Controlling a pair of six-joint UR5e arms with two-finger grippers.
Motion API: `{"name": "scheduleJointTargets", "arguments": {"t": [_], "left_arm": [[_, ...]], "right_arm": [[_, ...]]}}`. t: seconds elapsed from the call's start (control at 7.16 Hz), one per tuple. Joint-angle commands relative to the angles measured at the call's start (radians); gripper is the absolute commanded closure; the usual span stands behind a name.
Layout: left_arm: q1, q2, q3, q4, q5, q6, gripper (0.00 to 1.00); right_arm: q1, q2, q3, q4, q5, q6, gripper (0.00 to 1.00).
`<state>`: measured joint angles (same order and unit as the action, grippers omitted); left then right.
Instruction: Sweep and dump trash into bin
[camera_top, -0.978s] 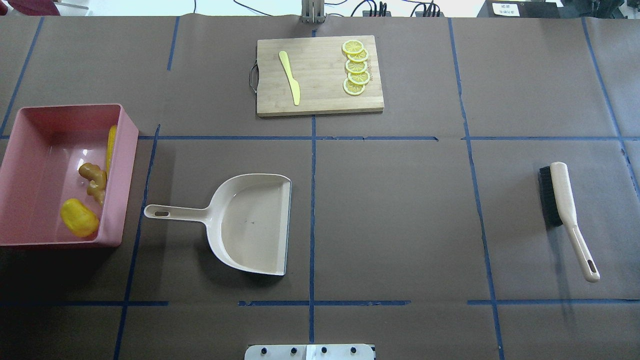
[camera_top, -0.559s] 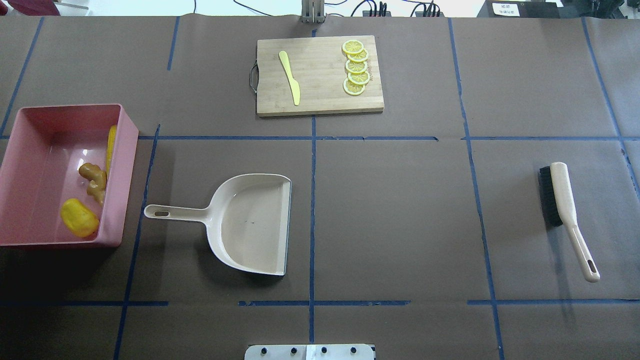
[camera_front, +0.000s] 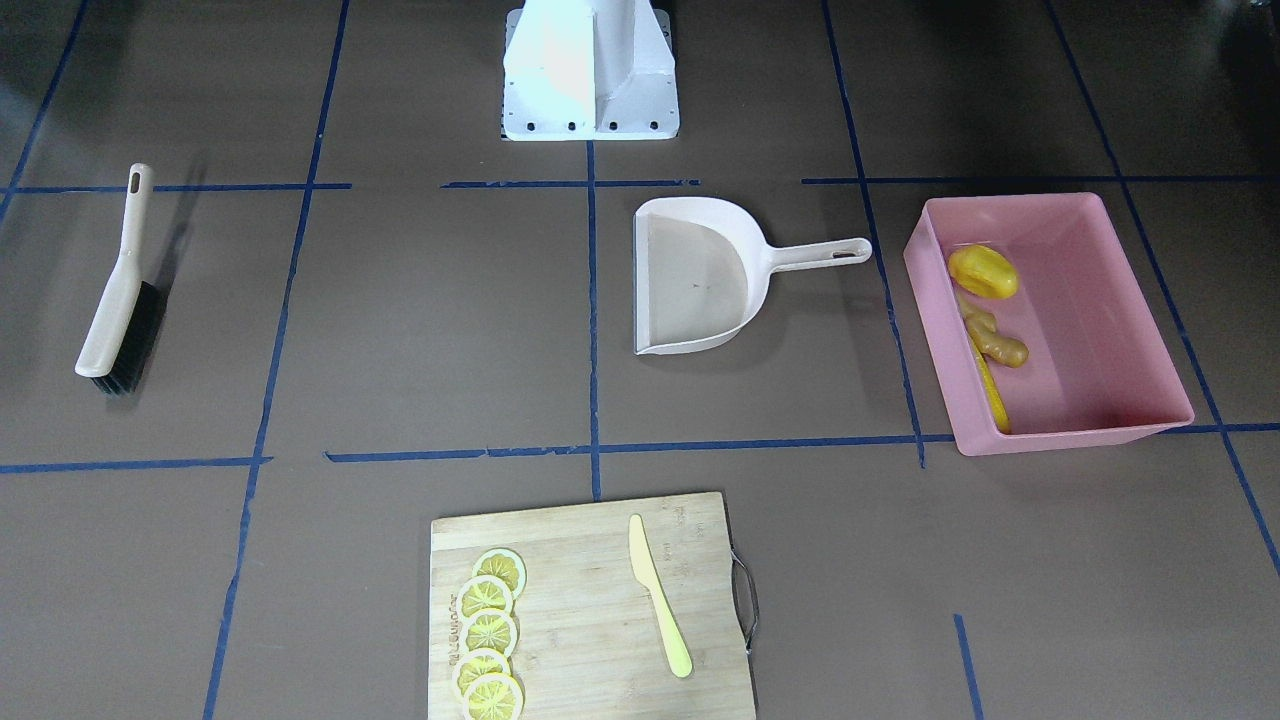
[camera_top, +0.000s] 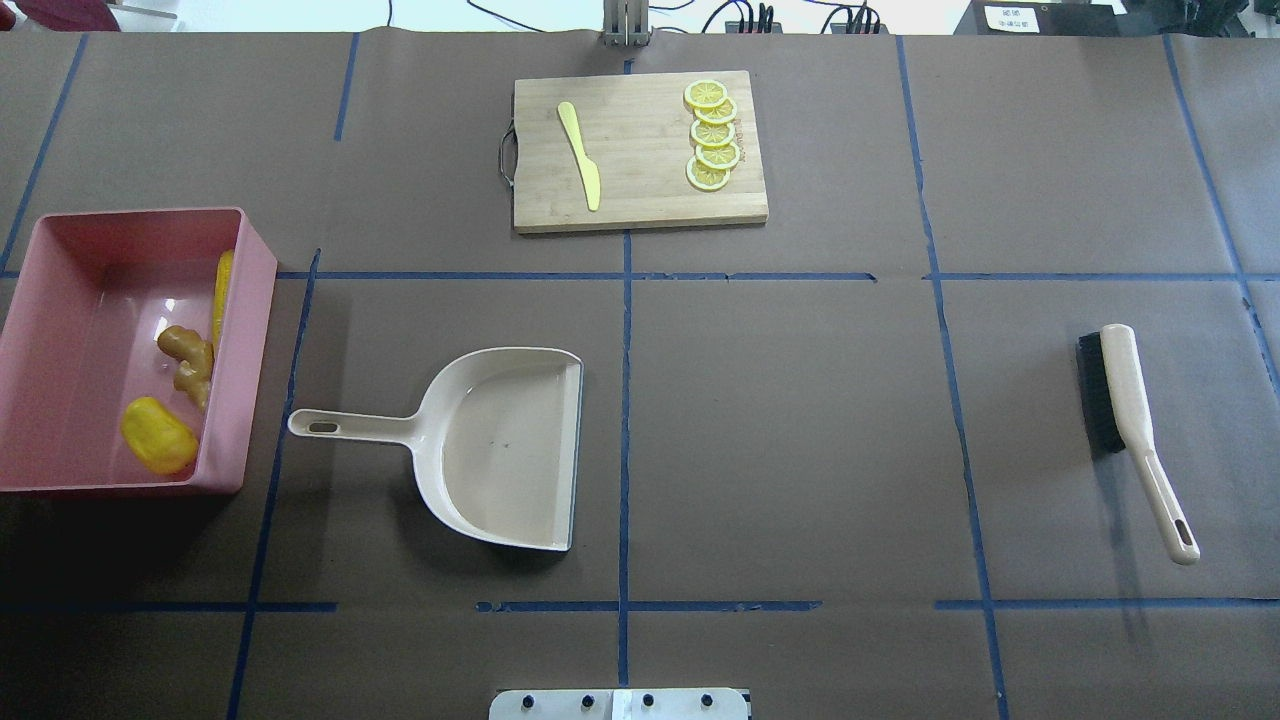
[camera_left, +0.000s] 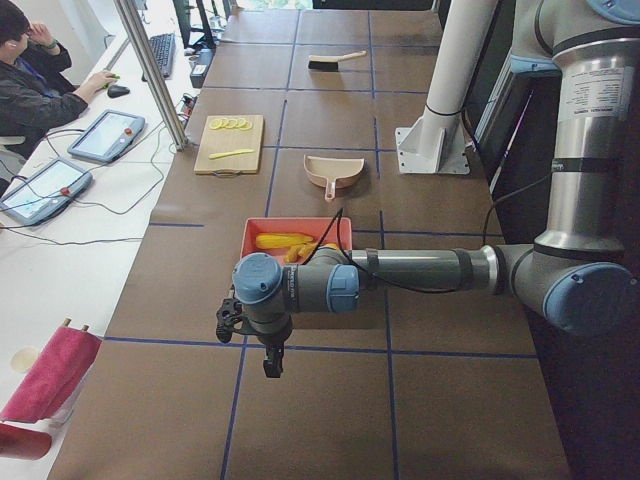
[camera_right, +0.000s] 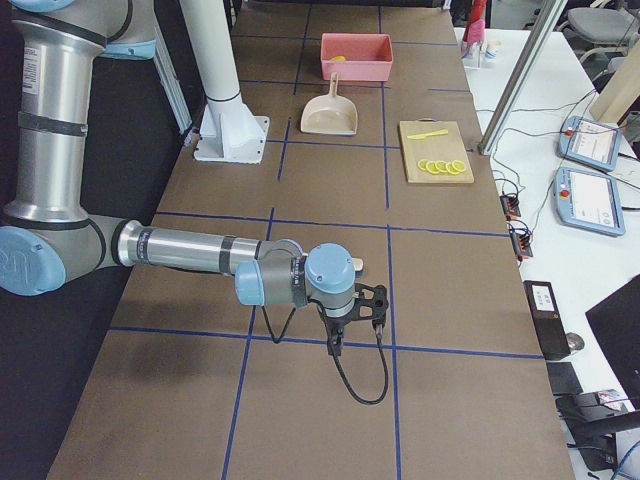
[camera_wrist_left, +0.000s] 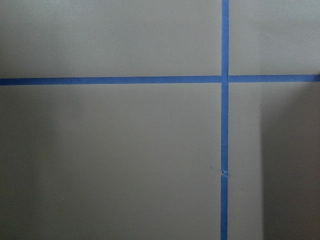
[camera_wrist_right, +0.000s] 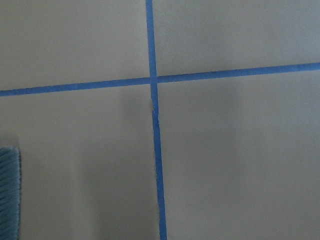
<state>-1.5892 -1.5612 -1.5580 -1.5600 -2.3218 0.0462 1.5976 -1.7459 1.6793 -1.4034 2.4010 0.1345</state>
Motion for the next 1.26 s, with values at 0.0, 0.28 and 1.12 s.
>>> {"name": "scheduleJointTargets", "arguments": {"t": [0.0,0.28,1.12], "left_arm": [[0.000,-0.003,-0.002,0.000,-0.001,-0.002,0.00],[0.000,-0.005,-0.005,0.000,0.001,-0.003,0.00],[0.000,-0.007,-0.011,0.000,-0.001,-0.005,0.00]], "right_arm": [[0.024,0.018,0.000,-0.101,0.017,-0.108,0.00],[0.027,0.032,-0.001,-0.126,0.013,-0.110,0.00],[0.028,0.032,-0.007,-0.123,0.004,-0.108,0.00]]}}
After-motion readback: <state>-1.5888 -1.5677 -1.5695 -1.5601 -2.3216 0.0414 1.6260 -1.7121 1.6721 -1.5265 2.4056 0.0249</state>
